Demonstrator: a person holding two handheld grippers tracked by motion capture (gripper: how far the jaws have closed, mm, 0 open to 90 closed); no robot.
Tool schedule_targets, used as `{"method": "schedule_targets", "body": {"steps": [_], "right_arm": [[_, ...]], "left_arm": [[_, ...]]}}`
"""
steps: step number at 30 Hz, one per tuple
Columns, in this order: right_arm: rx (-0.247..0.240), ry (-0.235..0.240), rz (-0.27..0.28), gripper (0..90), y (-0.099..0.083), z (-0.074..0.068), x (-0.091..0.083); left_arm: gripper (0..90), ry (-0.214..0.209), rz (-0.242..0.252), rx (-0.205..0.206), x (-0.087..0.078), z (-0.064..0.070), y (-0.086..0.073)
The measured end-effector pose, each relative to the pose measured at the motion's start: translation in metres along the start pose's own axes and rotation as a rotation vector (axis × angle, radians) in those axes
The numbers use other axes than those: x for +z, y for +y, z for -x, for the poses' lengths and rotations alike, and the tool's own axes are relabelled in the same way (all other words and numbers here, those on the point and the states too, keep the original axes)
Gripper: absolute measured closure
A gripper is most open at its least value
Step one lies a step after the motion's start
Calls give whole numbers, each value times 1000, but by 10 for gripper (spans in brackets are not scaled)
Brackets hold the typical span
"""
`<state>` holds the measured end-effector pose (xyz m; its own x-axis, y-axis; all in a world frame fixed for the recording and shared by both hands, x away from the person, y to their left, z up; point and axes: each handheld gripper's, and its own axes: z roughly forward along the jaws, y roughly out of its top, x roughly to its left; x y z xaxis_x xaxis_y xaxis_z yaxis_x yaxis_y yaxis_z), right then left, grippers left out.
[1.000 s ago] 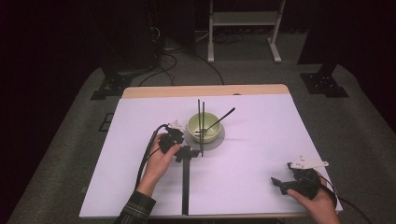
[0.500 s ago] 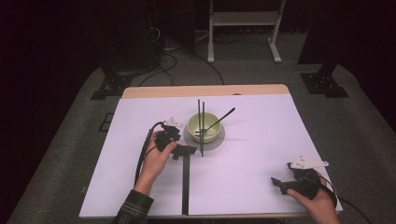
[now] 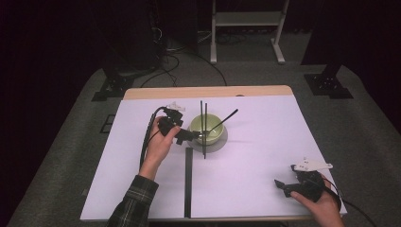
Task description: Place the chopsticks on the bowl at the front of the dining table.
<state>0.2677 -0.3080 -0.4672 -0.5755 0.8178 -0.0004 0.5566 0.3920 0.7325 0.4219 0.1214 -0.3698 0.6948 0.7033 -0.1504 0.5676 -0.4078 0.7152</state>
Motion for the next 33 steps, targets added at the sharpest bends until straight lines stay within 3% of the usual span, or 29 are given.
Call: {"method": "schedule_targets", "body": {"steps": [18,23,33], "right_arm": [[1,1,1,106,0,0,0],[2,1,2,106,0,0,0],[2,2,1,106,0,0,0]], "left_arm": [[74,48,-22,-36,49,-27,52],[74,60,-33,-77,62,-36,61],[74,85,-68,-102,85,-49,71]]}}
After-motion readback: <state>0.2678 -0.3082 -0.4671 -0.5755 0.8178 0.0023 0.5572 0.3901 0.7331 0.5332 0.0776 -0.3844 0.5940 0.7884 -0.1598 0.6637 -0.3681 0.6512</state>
